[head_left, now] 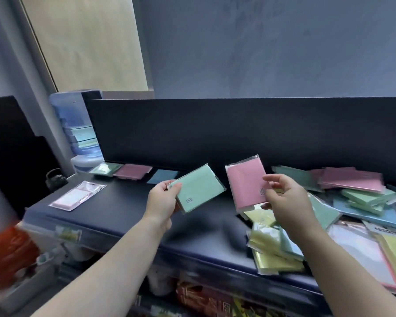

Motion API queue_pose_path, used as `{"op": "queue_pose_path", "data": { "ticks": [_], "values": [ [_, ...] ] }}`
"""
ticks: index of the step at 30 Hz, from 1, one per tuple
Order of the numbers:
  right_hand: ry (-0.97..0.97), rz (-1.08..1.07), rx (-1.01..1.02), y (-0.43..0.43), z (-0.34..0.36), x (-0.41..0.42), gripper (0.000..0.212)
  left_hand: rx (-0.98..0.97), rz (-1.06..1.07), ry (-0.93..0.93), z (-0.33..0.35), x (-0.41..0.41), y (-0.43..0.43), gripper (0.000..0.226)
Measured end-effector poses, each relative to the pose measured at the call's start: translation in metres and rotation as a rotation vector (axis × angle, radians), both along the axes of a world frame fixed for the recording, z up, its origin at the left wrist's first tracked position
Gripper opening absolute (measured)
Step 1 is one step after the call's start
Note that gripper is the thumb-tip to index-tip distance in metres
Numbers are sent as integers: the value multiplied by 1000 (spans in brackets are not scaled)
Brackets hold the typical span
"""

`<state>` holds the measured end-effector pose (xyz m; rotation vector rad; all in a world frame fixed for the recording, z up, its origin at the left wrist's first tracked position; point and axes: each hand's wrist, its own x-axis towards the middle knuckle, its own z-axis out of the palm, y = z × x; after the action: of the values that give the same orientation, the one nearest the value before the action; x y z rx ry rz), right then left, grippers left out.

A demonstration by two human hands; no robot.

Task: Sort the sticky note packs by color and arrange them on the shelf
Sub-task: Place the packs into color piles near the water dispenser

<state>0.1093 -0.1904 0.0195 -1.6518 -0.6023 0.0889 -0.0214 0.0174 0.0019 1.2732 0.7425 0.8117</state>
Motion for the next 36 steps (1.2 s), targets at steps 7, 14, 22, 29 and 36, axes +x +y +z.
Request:
{"op": "queue_pose_path", "data": {
  "ticks": [7, 14, 22, 29, 36],
  "values": [
    [10, 21, -16, 114, -1, -31, 28, 18, -24, -20, -1, -37, 121, 7],
    [106, 54, -33, 234, -5, -64, 19, 93, -9, 24, 8, -80, 261, 13],
    [254, 18, -80, 328, -16, -73, 20, 185, -4, 266, 11, -91, 381, 17],
    [277, -32, -126, 377, -17, -59, 22, 187, -19, 302, 0, -66, 422, 20],
    [238, -69, -203, 397, -24, -53, 31, 440, -116, 613, -14, -57, 425, 18]
  ]
}}
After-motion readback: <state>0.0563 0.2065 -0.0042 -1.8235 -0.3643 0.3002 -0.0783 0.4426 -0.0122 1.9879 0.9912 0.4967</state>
